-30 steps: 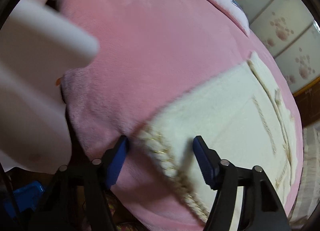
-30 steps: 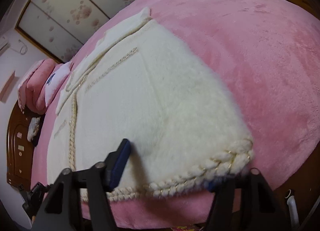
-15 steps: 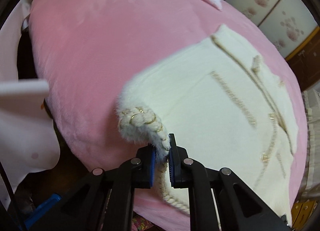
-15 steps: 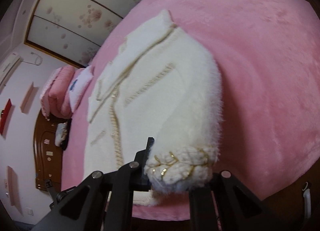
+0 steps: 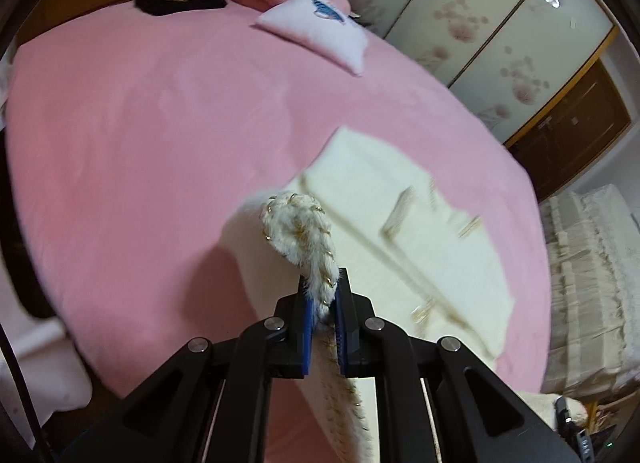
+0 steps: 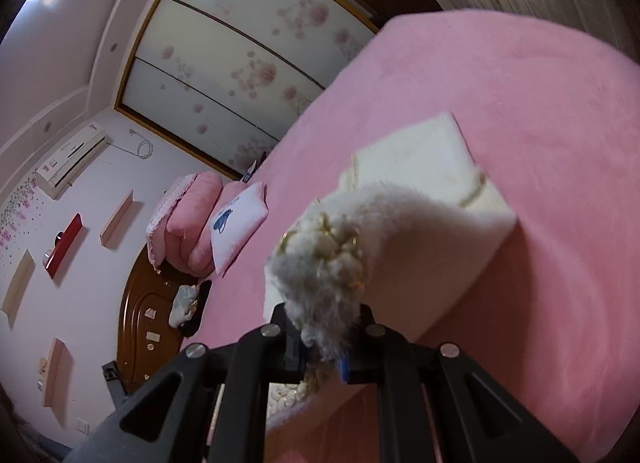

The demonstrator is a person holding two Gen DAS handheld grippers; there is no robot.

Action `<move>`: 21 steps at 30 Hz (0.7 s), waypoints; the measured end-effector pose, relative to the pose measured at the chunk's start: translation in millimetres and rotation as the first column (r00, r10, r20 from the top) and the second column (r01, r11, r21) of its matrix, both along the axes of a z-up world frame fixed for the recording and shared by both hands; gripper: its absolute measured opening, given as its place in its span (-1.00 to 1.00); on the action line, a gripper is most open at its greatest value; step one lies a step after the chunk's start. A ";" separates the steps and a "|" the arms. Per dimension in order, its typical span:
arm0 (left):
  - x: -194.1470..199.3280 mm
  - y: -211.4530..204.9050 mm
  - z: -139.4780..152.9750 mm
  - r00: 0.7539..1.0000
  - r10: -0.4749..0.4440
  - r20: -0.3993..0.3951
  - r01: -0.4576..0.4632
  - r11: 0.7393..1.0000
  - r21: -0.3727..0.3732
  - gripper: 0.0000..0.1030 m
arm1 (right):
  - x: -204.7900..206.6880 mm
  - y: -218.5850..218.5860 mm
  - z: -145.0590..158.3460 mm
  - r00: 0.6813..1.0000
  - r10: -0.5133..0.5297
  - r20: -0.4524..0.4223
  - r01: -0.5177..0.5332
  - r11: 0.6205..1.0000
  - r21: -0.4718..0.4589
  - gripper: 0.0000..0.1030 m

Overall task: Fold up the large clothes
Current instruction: 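Carry the hem over the body with both grippers and lay it down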

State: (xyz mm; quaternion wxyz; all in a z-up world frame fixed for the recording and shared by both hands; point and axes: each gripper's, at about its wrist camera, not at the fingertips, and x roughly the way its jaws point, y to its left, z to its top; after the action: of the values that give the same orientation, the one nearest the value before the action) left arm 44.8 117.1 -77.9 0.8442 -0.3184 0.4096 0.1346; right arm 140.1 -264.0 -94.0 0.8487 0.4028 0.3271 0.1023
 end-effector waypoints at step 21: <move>305.6 18.2 18.6 0.985 -0.174 0.017 0.173 0.984 0.032 -0.87 | 201.5 -28.8 12.8 0.962 -0.272 -0.029 0.264 0.951 -0.158 -0.81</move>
State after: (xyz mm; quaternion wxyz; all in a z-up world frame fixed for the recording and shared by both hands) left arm 350.5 135.3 -59.3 0.8614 -0.2700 0.4255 0.0638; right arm 341.6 -292.8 -81.3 0.8746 0.3797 0.2974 -0.0493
